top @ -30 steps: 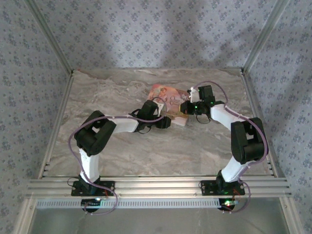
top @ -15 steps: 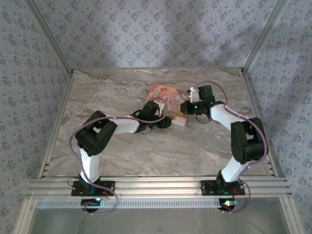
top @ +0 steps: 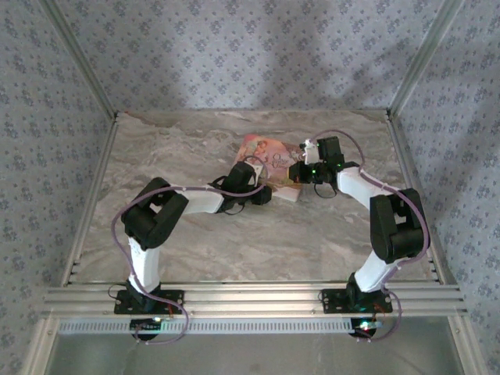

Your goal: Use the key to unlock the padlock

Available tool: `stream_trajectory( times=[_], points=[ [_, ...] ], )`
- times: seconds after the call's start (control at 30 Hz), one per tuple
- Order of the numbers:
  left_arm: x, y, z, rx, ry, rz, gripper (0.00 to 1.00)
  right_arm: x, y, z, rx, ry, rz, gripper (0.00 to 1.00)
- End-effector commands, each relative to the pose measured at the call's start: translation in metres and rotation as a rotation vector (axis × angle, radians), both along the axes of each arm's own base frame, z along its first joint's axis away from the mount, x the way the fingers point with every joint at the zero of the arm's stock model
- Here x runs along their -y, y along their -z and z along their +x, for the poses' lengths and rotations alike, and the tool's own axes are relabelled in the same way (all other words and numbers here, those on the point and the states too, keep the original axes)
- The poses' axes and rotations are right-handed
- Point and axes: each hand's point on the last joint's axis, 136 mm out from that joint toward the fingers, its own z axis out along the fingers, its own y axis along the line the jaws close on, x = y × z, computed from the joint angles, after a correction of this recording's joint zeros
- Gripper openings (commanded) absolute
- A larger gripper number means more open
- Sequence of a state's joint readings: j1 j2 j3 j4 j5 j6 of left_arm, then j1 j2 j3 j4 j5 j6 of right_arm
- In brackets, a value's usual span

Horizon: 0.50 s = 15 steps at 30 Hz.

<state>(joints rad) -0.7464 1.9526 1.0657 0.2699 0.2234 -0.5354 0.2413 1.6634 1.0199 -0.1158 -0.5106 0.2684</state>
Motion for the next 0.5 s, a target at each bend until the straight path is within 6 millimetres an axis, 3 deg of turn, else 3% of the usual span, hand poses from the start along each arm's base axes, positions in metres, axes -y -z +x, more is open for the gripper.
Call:
stream_trajectory(
  times=[0.0,0.23,0.47],
  points=[
    [0.012,-0.022,-0.001,0.036,0.028,-0.071,0.27,-0.002,-0.007,-0.007,0.038,-0.029,-0.030,0.00],
    [0.012,-0.040,-0.012,-0.018,0.045,-0.110,0.25,0.005,-0.048,-0.017,0.217,-0.035,-0.054,0.00],
    [0.017,-0.052,-0.024,-0.123,0.067,-0.135,0.24,0.002,-0.055,-0.061,0.344,-0.098,-0.152,0.00]
  ],
)
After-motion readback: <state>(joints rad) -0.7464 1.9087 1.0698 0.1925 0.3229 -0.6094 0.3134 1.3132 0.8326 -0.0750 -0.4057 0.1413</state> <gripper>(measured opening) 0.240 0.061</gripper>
